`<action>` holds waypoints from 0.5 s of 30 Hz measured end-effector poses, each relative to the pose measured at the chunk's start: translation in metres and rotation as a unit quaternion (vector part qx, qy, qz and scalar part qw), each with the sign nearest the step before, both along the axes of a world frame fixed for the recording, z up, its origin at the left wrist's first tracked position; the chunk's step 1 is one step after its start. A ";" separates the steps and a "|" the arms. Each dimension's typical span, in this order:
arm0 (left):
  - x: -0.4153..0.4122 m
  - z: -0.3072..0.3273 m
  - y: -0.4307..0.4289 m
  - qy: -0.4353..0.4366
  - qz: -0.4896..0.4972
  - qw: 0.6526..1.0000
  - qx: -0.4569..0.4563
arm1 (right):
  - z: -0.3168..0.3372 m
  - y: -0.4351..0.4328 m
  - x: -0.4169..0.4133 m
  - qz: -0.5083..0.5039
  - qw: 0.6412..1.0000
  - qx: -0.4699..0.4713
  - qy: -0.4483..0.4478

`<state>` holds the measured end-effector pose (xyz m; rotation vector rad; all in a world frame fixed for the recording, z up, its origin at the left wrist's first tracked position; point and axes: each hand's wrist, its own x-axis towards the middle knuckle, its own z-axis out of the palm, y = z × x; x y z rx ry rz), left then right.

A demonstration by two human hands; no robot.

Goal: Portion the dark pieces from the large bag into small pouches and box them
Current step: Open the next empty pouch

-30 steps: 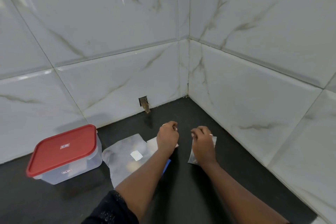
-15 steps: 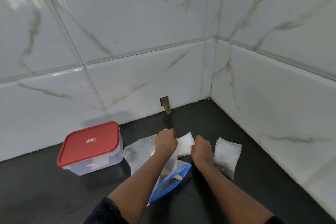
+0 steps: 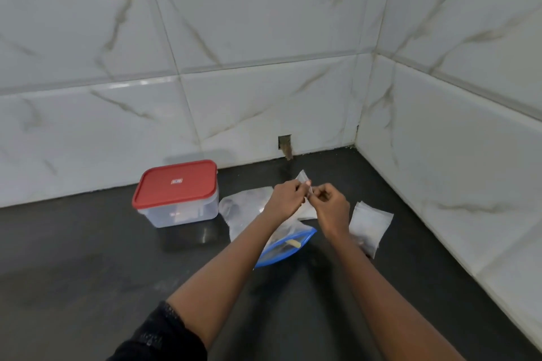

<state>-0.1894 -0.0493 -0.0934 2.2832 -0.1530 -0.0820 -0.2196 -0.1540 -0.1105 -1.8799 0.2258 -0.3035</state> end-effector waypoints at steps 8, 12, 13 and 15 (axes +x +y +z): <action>-0.037 0.012 0.028 -0.001 0.004 0.988 -0.155 | 0.016 0.025 -0.034 0.058 0.989 0.131 -0.035; -0.045 0.010 0.045 -0.026 0.023 0.985 -0.171 | 0.019 0.040 -0.050 0.084 0.981 0.172 -0.035; -0.048 0.009 0.049 -0.024 0.023 0.983 -0.179 | 0.017 0.043 -0.054 0.083 0.980 0.180 -0.034; -0.055 0.009 0.055 -0.021 0.016 0.981 -0.193 | 0.014 0.049 -0.060 0.080 0.977 0.193 -0.033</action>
